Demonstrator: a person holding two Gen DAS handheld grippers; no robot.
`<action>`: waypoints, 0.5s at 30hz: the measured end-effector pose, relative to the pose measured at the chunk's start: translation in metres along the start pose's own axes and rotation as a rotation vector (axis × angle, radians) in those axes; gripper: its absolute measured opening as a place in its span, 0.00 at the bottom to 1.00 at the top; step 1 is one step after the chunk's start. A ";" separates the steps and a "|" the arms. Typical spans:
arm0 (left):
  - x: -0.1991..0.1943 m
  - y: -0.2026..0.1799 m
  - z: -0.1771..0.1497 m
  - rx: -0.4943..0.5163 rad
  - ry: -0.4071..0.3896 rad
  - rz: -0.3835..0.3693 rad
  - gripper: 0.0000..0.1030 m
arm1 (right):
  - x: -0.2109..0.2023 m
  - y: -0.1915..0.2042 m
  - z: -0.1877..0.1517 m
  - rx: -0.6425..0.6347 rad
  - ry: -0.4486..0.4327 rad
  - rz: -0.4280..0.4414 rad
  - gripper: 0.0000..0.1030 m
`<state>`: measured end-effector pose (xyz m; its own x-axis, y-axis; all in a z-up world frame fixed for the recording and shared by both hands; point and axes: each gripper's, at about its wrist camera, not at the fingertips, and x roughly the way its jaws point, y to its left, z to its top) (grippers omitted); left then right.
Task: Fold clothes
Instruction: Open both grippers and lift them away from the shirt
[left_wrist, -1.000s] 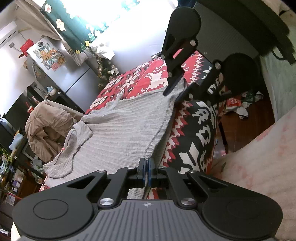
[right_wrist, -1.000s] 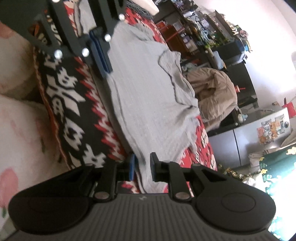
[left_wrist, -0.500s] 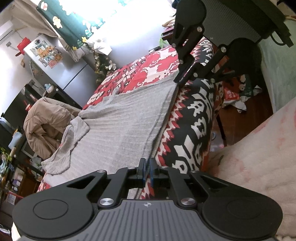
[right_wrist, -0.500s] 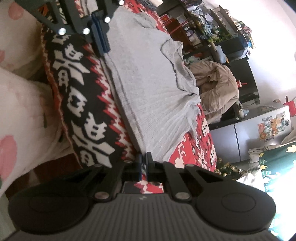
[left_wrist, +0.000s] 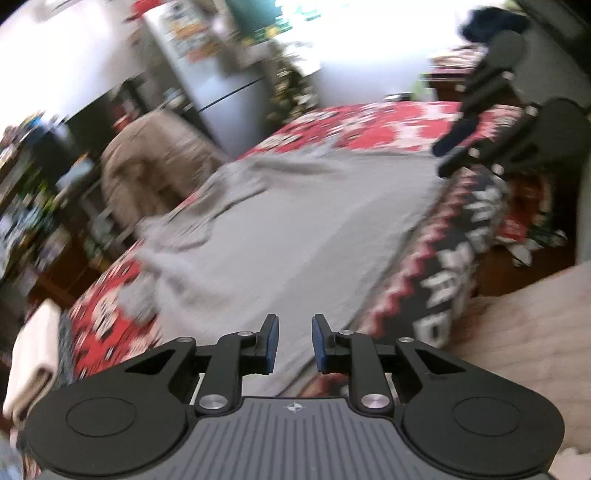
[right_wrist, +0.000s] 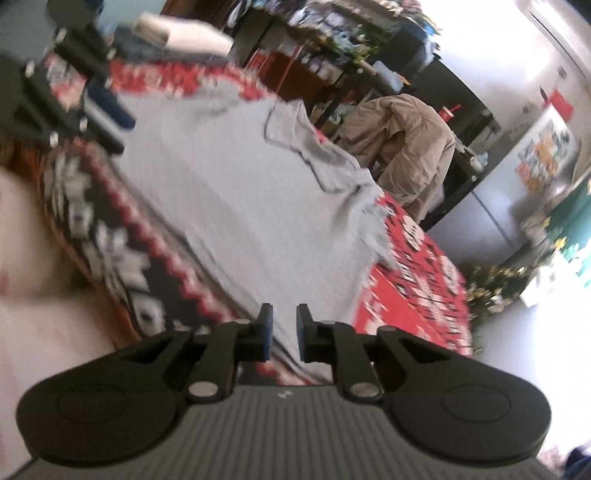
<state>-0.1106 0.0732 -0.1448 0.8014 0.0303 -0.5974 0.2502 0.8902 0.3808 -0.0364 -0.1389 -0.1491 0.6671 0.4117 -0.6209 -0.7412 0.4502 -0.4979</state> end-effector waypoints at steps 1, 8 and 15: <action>0.000 0.008 -0.003 -0.038 0.009 0.011 0.20 | 0.003 0.001 0.005 0.031 -0.011 0.013 0.17; 0.000 0.043 -0.031 -0.217 0.075 0.038 0.21 | 0.030 0.004 0.024 0.195 -0.004 0.082 0.21; -0.015 0.052 -0.048 -0.328 0.085 0.034 0.20 | 0.028 -0.005 0.006 0.273 0.029 0.109 0.24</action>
<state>-0.1361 0.1405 -0.1503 0.7547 0.0882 -0.6502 0.0245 0.9865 0.1622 -0.0135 -0.1244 -0.1602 0.5796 0.4484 -0.6804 -0.7581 0.6029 -0.2485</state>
